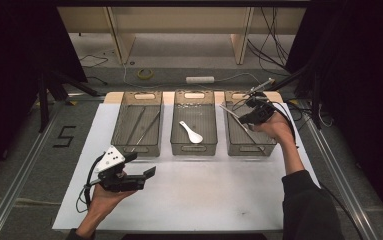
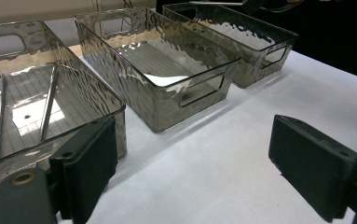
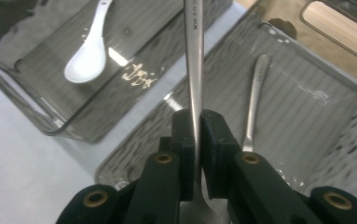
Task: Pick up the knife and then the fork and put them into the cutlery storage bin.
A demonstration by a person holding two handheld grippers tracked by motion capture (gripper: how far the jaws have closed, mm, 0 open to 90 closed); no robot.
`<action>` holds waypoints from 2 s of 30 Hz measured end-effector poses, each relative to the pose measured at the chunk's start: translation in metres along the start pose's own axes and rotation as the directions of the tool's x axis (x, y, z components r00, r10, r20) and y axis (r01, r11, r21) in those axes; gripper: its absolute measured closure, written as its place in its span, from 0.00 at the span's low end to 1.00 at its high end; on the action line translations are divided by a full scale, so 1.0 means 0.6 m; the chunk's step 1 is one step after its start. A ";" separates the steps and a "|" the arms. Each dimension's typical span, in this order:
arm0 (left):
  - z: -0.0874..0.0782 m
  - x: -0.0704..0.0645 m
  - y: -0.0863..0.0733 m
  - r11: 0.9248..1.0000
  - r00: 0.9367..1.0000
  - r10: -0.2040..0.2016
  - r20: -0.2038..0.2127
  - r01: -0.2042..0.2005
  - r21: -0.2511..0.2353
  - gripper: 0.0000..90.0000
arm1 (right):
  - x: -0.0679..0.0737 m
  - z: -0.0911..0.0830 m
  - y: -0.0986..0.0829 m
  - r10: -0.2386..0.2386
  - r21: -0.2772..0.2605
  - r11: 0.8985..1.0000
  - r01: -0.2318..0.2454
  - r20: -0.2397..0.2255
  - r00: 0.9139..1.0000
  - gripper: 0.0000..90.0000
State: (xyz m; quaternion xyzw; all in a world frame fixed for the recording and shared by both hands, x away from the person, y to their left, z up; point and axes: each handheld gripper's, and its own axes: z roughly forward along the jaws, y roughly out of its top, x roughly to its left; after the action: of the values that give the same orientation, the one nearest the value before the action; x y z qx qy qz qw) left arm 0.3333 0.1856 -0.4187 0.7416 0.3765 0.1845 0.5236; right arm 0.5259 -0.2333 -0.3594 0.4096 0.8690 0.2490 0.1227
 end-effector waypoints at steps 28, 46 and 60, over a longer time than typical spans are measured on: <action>0.000 0.000 0.000 1.000 1.000 0.000 0.001 0.000 -0.002 0.17 | -0.048 0.054 -0.019 0.154 0.032 0.987 -0.158 0.100 0.983 0.94; 0.000 0.000 0.000 1.000 1.000 0.000 0.001 0.000 -0.001 0.17 | -0.038 0.063 -0.019 0.175 -0.009 0.985 -0.175 0.053 0.983 0.81; 0.000 0.001 0.000 1.000 1.000 -0.006 0.002 0.006 -0.002 0.17 | -0.004 0.029 -0.033 0.143 -0.108 0.984 -0.144 -0.013 0.990 0.51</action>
State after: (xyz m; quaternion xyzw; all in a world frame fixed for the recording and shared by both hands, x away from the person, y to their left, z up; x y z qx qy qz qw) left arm 0.3336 0.1857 -0.4189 0.7401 0.3778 0.1828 0.5254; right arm 0.5216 -0.2402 -0.3845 0.4632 0.8228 0.3051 0.1240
